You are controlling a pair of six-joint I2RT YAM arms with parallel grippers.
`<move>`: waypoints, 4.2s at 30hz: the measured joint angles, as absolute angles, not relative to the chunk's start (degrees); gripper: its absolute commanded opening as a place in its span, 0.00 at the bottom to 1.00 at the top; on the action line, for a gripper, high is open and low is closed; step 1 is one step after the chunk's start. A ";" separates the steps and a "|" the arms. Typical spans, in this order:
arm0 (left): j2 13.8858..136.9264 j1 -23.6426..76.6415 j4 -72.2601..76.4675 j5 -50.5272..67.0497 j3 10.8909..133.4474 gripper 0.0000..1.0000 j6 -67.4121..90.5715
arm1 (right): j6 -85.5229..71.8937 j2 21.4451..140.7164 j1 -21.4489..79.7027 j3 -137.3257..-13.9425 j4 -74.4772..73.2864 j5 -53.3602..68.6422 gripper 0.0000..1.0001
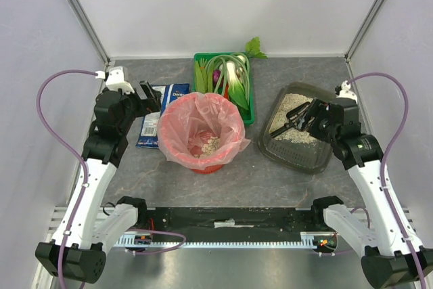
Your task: Clean the litter box
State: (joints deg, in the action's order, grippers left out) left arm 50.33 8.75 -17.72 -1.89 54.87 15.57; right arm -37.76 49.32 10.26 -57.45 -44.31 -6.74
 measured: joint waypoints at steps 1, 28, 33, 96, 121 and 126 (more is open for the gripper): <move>50.26 8.75 -17.76 -2.92 54.70 0.99 15.51 | -39.00 49.36 10.26 -56.62 -44.10 -5.37 0.72; 48.01 14.76 -18.31 -10.68 52.10 0.99 11.90 | -51.51 73.69 22.28 -47.55 -26.22 -20.56 0.54; 47.68 15.25 -18.28 -11.05 52.10 0.99 11.62 | -52.56 80.86 22.28 -47.51 -22.11 -20.56 0.53; 46.78 16.27 -17.37 -13.45 50.81 0.99 10.39 | -51.62 77.56 17.76 -45.04 -18.74 -24.49 0.09; 48.12 18.13 -16.38 -4.14 52.97 0.99 10.46 | -37.45 60.73 15.94 -42.57 -32.56 -11.51 0.04; 49.84 19.27 -14.98 0.78 57.34 1.00 11.38 | -35.77 60.60 15.94 -43.31 -34.85 -10.11 0.04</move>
